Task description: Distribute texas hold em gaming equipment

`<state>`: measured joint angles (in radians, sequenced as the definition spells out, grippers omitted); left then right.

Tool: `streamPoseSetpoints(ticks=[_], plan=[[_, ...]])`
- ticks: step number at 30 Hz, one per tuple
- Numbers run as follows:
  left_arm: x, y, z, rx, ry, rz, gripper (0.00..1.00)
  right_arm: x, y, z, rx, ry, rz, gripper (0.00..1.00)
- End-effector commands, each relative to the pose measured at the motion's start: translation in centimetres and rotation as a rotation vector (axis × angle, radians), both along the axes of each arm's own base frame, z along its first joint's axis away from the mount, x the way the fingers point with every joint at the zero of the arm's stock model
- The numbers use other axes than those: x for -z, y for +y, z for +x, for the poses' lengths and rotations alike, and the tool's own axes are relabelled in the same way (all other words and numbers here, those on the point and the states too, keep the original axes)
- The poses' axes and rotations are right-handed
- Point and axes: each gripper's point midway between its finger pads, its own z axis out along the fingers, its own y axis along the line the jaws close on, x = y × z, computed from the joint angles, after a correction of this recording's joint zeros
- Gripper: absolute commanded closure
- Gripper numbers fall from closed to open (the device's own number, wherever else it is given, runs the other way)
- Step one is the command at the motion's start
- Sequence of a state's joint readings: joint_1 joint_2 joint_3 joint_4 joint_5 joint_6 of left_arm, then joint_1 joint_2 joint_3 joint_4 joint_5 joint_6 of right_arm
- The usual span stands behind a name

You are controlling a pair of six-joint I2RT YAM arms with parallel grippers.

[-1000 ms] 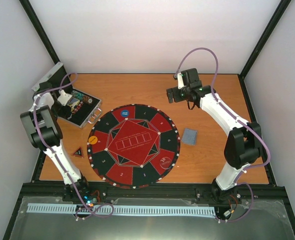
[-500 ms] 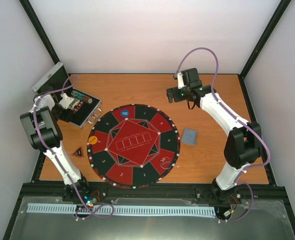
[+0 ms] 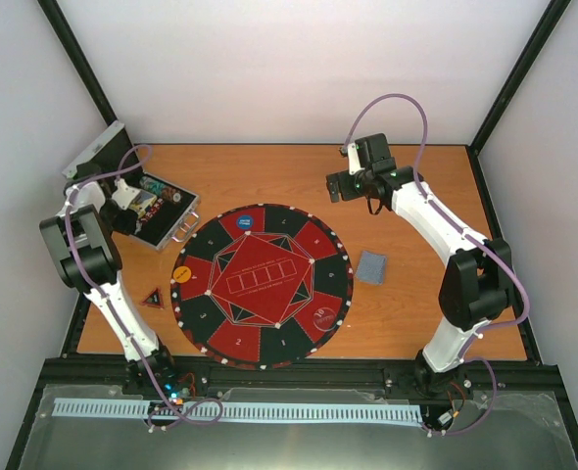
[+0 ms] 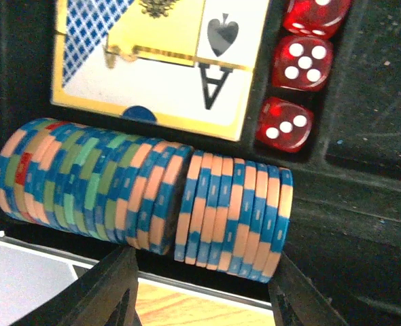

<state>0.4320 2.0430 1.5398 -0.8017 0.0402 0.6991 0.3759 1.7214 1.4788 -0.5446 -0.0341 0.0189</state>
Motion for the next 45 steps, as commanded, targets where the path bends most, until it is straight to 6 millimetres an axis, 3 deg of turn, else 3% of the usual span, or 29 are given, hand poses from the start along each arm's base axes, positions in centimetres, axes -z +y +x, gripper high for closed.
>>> streamPoseSetpoints(ticks=[1,4,8,16,24,33,38,42,45], plan=[[1.4,-0.7,2.3,0.023,-0.032,-0.068,0.47,-0.8,-0.4,0.6,0.018,-0.018,-0.004,0.0],[1.4,-1.5,2.2,0.041,-0.03,-0.112,0.48,-0.6,-0.4,0.6,0.017,-0.013,-0.006,0.0],[-0.2,-3.7,1.7,0.113,-0.062,-0.198,0.47,-0.5,-0.3,0.7,0.019,-0.007,-0.004,0.0],[-2.1,-3.7,1.5,0.135,-0.113,-0.151,0.47,-0.3,-0.1,1.0,0.01,-0.002,-0.005,0.0],[-0.5,-1.5,2.5,0.08,-0.083,-0.074,0.47,-0.3,0.0,1.0,0.009,0.004,-0.005,0.0],[0.2,-1.2,3.7,0.084,-0.087,-0.085,0.44,0.2,-0.2,0.7,0.016,0.019,-0.007,0.0],[0.9,-1.4,3.3,0.092,-0.065,-0.092,0.45,0.1,-0.4,0.6,0.023,0.018,-0.01,0.0],[1.1,-1.8,2.9,0.102,-0.056,-0.105,0.56,0.0,-0.4,0.5,0.026,0.019,-0.011,0.0],[0.3,-2.1,3.0,0.101,-0.068,-0.121,0.81,-0.1,-0.4,0.4,0.028,0.019,-0.006,0.0]])
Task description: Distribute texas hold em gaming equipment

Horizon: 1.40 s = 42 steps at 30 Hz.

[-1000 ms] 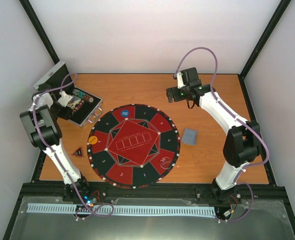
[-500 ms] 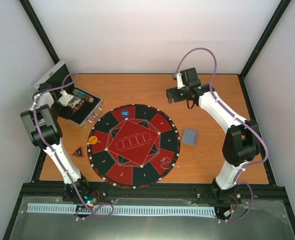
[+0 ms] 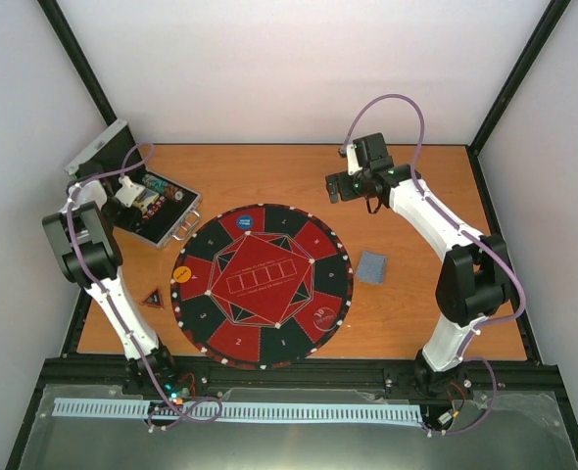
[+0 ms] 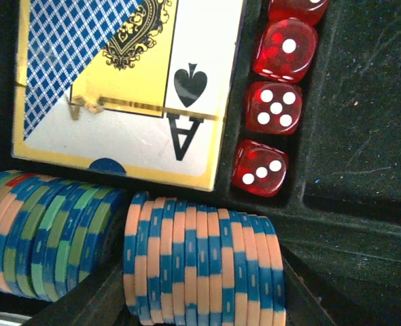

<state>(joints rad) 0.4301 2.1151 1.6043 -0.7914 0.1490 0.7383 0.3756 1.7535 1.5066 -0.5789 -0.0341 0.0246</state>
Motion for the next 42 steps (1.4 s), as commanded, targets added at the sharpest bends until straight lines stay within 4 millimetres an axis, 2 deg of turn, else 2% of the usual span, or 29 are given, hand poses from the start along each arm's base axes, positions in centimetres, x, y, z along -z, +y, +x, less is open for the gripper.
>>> streamPoseSetpoints(ticks=[1,2,11,19,25,28,30,33,36,39,42], plan=[[-1.1,-1.1,0.7,0.031,-0.031,-0.042,0.93,-1.0,-0.5,0.2,0.025,-0.019,0.003,0.0],[-1.7,-1.2,0.8,0.028,-0.042,-0.045,0.99,-1.2,-0.6,0.2,0.026,-0.023,0.003,0.0],[-8.1,-1.5,1.5,-0.031,-0.158,-0.055,0.99,-3.3,-0.6,0.0,0.024,-0.065,0.023,0.0],[-14.0,-4.8,2.3,-0.024,-0.288,-0.238,0.99,-5.4,-0.6,-0.9,0.005,-0.102,0.039,0.0],[-16.3,-7.6,2.7,0.018,-0.328,-0.315,0.99,-7.4,1.5,-2.3,-0.095,-0.117,0.149,0.0],[-18.2,-11.1,2.7,0.088,-0.329,-0.401,1.0,-8.9,3.9,-3.7,-0.218,-0.139,0.225,0.0],[-19.4,-14.4,2.7,0.156,-0.33,-0.454,0.99,-9.8,5.7,-4.8,-0.296,-0.187,0.225,0.0],[-20.9,-19.7,2.3,0.27,-0.313,-0.529,0.99,-10.5,8.5,-6.3,-0.398,-0.278,0.14,0.0],[-21.9,-24.2,1.9,0.343,-0.285,-0.6,0.99,-10.2,11.1,-7.1,-0.463,-0.364,0.01,0.0],[-22.8,-26.9,2.1,0.33,-0.26,-0.697,0.99,-10.1,13.6,-7.5,-0.525,-0.453,-0.055,0.01],[-23.7,-28.2,2.4,0.28,-0.211,-0.841,0.99,-11.0,16.3,-7.6,-0.605,-0.622,-0.05,0.01]])
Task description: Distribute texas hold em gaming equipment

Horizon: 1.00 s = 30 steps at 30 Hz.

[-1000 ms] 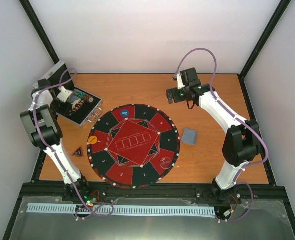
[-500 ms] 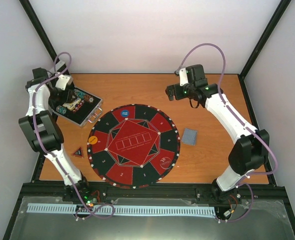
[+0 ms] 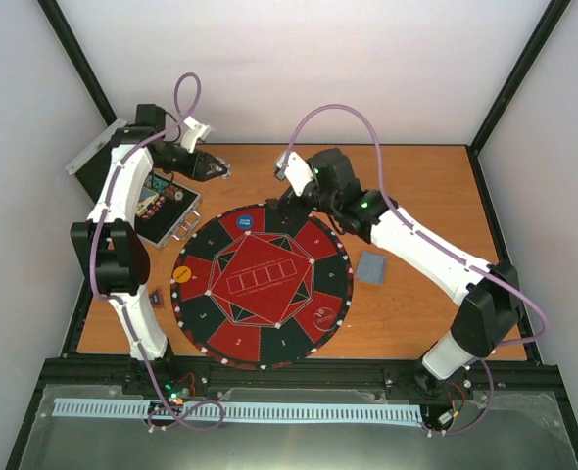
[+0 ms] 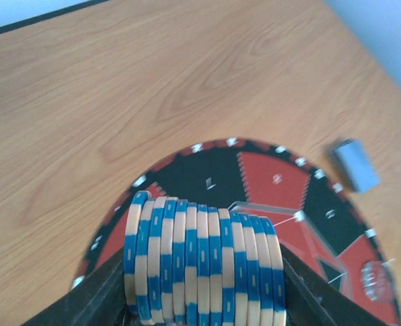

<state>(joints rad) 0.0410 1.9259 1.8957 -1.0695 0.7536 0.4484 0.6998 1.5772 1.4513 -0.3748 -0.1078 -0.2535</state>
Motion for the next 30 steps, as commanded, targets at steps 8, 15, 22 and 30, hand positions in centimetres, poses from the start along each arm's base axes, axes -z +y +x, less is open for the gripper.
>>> streamPoseSetpoints(ticks=[8,15,22,30], plan=[[-2.5,-3.4,-0.6,-0.05,0.369,-0.481,0.99,0.9,8.2,2.0,-0.355,-0.454,-0.047,0.05],[-2.2,-4.5,-1.5,-0.058,0.391,-0.53,0.99,2.6,11.0,3.2,-0.435,-0.38,-0.045,0.11],[-1.4,-5.1,-1.8,-0.044,0.416,-0.535,0.99,4.2,12.1,4.3,-0.461,-0.291,-0.052,0.15],[-1.6,-5.4,-1.9,-0.027,0.406,-0.538,0.99,5.8,13.2,6.3,-0.487,-0.202,-0.072,0.15]])
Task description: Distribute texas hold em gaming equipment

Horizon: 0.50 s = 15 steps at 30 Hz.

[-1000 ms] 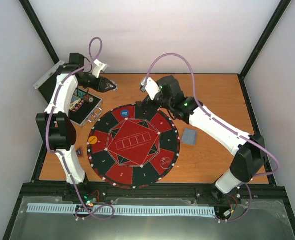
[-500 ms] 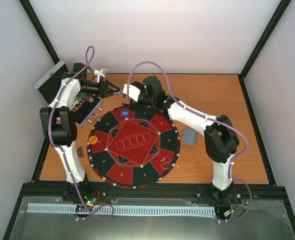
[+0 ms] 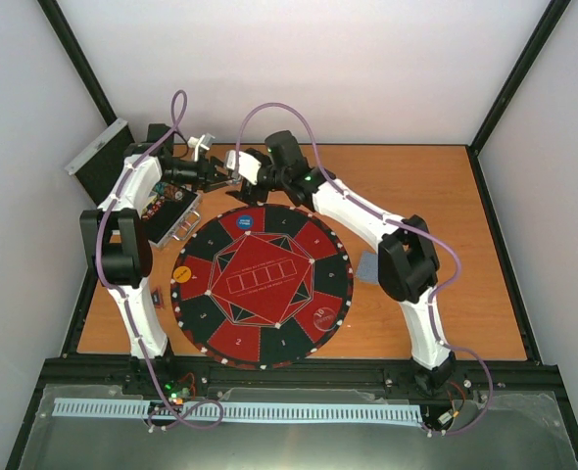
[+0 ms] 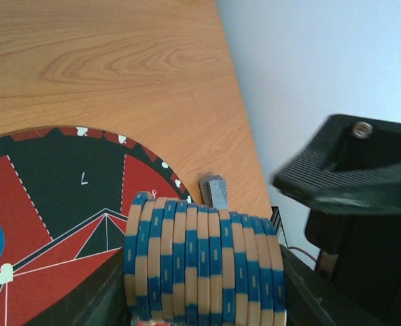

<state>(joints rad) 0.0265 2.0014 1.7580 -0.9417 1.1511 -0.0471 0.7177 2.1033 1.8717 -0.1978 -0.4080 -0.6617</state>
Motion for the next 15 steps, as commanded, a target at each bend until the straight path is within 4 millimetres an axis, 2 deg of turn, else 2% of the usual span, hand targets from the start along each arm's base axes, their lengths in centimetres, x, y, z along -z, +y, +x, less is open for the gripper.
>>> streamPoseSetpoints(ticks=[1,3,7,15], plan=[[-3.3,-0.7,-0.7,0.03,-0.081,-0.053,0.99,1.6,0.3,0.7,-0.018,0.067,-0.041,0.15],[-3.4,-0.8,-0.7,0.033,-0.085,-0.052,0.99,1.9,0.3,1.3,-0.012,0.066,-0.04,0.17],[-3.4,-0.8,-0.7,0.035,-0.082,-0.056,0.99,2.0,0.5,1.4,-0.039,0.047,-0.048,0.31],[-3.5,-1.3,-0.8,0.047,-0.084,-0.062,0.99,2.4,0.8,2.2,-0.044,-0.004,-0.065,0.39]])
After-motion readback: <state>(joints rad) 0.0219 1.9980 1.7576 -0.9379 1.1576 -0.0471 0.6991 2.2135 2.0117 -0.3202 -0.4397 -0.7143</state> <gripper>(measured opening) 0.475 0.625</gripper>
